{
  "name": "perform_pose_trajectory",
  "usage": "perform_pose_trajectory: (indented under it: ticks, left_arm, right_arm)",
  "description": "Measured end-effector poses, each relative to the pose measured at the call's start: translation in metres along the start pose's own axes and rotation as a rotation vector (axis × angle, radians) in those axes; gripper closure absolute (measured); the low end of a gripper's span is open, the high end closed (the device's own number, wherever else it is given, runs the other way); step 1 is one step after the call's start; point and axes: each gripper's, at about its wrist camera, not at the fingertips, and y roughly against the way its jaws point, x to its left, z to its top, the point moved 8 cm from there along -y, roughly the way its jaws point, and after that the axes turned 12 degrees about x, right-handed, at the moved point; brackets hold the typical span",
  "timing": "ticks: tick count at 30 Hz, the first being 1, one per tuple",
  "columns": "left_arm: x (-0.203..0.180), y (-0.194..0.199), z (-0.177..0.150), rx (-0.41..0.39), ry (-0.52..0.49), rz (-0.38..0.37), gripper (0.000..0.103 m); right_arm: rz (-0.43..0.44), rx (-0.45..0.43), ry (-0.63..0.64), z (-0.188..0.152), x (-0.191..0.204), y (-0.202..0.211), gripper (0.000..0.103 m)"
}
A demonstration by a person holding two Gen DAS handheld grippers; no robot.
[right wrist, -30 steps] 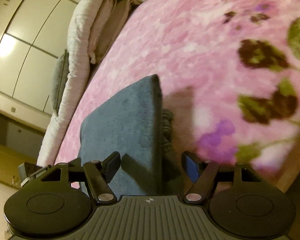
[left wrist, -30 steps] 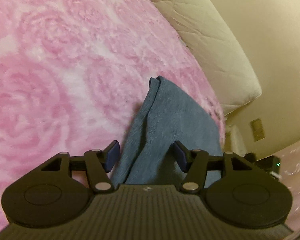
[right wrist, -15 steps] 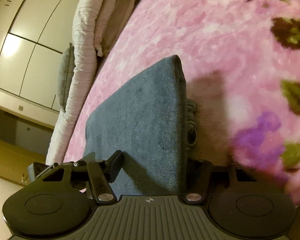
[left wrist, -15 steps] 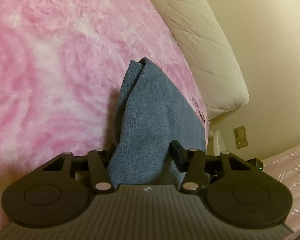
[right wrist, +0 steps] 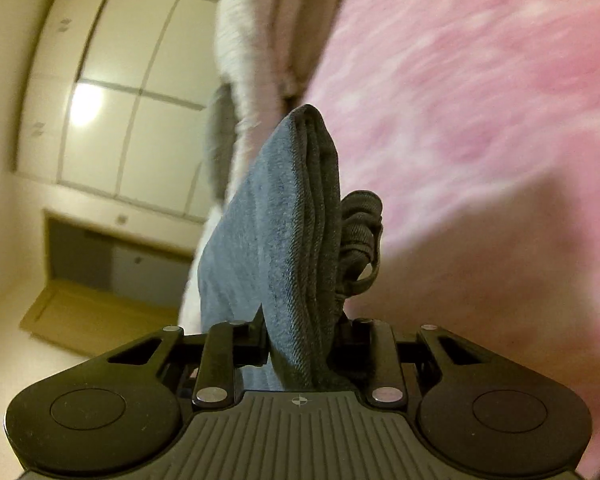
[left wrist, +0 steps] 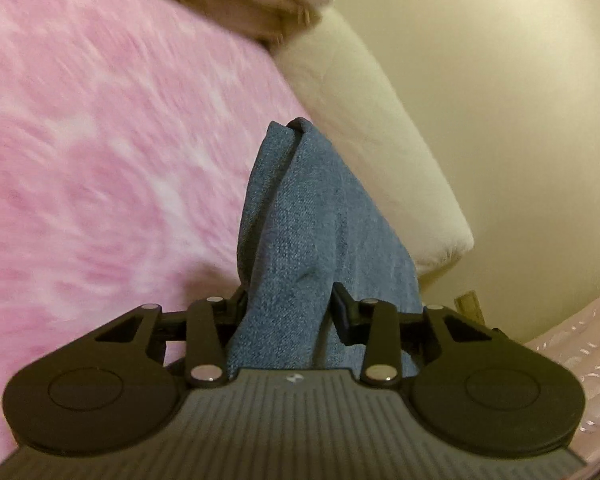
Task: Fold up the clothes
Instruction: 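Grasp the folded jeans edge with the left gripper while the right gripper grasps the opposite edge, then carry the folded jeans with both grippers to the stack of folded clothes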
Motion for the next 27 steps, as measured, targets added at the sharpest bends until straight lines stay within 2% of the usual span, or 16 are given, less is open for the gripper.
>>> perform_pose_trajectory:
  ticks: [7, 14, 17, 22, 27]
  left_arm:
    - [0.036, 0.127, -0.023, -0.154, 0.039, 0.104, 0.069]
    - [0.110, 0.246, -0.038, -0.276, 0.123, 0.146, 0.069]
    - [0.126, 0.302, -0.043, -0.333, 0.162, 0.174, 0.069]
    - [0.114, 0.397, -0.050, -0.410, 0.225, 0.226, 0.069]
    - [0.074, 0.493, -0.060, -0.478, 0.275, 0.264, 0.069]
  right_arm:
    - [0.086, 0.127, 0.059, -0.029, 0.060, -0.087, 0.076]
    - [0.111, 0.261, 0.088, -0.063, 0.101, -0.197, 0.076]
    - [0.132, 0.329, 0.100, -0.075, 0.128, -0.242, 0.076]
    - [0.156, 0.434, 0.111, -0.094, 0.193, -0.290, 0.076]
    - [0.168, 0.524, 0.131, -0.121, 0.280, -0.310, 0.076]
